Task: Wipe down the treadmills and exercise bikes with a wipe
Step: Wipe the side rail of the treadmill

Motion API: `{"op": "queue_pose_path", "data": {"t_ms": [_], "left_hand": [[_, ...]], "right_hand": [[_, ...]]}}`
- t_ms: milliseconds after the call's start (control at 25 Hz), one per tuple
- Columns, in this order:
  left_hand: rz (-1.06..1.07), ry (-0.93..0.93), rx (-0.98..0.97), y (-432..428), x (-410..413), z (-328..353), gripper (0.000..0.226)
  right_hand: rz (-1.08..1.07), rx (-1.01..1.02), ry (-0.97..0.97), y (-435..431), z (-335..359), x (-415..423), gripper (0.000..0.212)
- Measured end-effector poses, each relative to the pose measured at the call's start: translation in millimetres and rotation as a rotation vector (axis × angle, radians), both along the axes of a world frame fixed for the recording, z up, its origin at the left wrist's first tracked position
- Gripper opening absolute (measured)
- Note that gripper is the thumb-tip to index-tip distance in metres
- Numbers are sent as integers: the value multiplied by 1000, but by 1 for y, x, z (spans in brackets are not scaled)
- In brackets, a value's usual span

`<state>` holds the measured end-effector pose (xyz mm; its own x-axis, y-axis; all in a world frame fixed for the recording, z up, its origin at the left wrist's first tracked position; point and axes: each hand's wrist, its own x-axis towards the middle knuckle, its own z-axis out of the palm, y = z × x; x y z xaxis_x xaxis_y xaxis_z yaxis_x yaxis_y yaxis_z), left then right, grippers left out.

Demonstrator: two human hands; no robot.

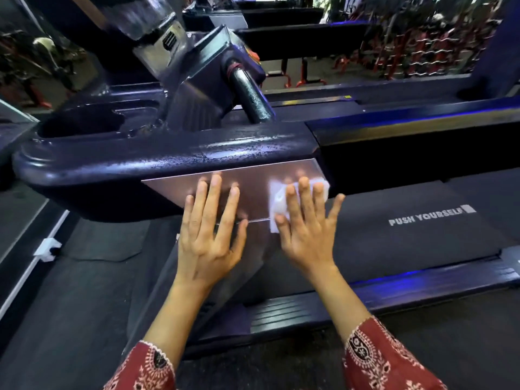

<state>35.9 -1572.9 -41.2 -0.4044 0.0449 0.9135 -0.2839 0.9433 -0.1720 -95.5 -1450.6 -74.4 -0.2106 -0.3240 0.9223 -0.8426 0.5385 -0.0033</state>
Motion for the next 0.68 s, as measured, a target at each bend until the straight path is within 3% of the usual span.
{"op": "queue_pose_path", "data": {"t_ms": [160, 320, 400, 520, 680], "left_hand": [[20, 0, 13, 2, -1, 1, 58], [25, -10, 7, -5, 6, 1, 59], [64, 8, 6, -15, 15, 0, 60], [107, 29, 6, -37, 34, 3, 61], [66, 33, -47, -72, 55, 5, 64]], "right_hand": [[9, -204, -226, -13, 51, 4, 60], [87, 16, 40, -25, 15, 21, 62], [45, 6, 0, -14, 4, 14, 61], [1, -135, -138, -37, 39, 30, 63], [102, -33, 53, -87, 44, 69, 65]]}}
